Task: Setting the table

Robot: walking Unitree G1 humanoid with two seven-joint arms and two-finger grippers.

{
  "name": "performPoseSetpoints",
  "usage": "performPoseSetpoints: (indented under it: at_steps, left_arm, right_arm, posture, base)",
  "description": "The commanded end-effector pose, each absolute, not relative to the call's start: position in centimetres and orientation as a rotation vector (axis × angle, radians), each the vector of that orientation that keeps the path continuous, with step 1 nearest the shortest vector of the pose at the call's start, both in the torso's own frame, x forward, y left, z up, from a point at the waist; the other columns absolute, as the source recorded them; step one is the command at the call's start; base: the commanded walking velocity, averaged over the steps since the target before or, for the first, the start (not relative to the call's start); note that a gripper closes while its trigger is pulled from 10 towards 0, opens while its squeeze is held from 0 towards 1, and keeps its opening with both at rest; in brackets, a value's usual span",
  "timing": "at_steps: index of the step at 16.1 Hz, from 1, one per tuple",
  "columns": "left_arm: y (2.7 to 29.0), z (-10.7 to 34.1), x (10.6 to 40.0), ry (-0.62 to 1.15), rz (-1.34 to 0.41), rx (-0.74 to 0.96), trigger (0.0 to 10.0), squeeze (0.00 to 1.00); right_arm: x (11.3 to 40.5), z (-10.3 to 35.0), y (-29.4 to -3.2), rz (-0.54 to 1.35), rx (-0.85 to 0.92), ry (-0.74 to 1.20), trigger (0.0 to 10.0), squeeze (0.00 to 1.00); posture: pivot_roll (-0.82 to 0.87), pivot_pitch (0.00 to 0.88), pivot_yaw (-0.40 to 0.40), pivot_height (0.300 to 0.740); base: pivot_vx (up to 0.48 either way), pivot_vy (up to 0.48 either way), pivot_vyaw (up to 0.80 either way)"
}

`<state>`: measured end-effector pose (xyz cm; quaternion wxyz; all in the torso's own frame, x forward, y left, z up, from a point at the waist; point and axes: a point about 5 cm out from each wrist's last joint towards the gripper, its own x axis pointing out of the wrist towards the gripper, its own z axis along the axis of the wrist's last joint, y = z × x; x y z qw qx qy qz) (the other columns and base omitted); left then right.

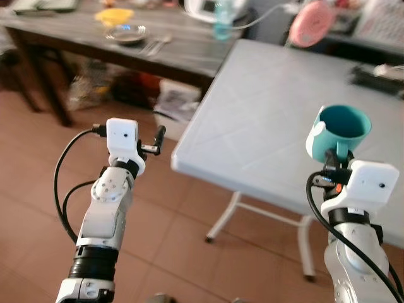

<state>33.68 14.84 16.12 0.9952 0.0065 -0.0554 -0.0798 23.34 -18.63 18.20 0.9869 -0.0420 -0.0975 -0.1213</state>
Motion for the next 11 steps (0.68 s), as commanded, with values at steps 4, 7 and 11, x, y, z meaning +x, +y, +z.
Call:
performPoseSetpoints:
  at_steps: [4,7,11]
  left_arm:
    - [13.87,16.07,33.72,-0.108,-0.197,0.015,10.0,0.0]
    - [13.73,16.0,33.69,-0.107,-0.201,0.013,10.0,0.0]
    - [13.53,15.9,33.61,-0.106,-0.204,0.011,10.0,0.0]
  right_arm:
    - [22.98,18.51,-19.07,-0.273,-0.091,-0.209,10.0,0.0]
    - [23.05,18.48,-18.96,-0.27,-0.091,-0.208,10.0,0.0]
    - [23.09,18.48,-18.93,-0.271,-0.092,-0.211,10.0,0.0]
  posture:
    - [0.08,0.141,-0.034,0.74]
    - [0.08,0.141,-0.035,0.74]
    - [0.09,0.14,-0.036,0.74]
  base:
    - [0.0,0.379,-0.73]
    - [0.0,0.379,-0.8]
    - [0.0,0.384,-0.72]
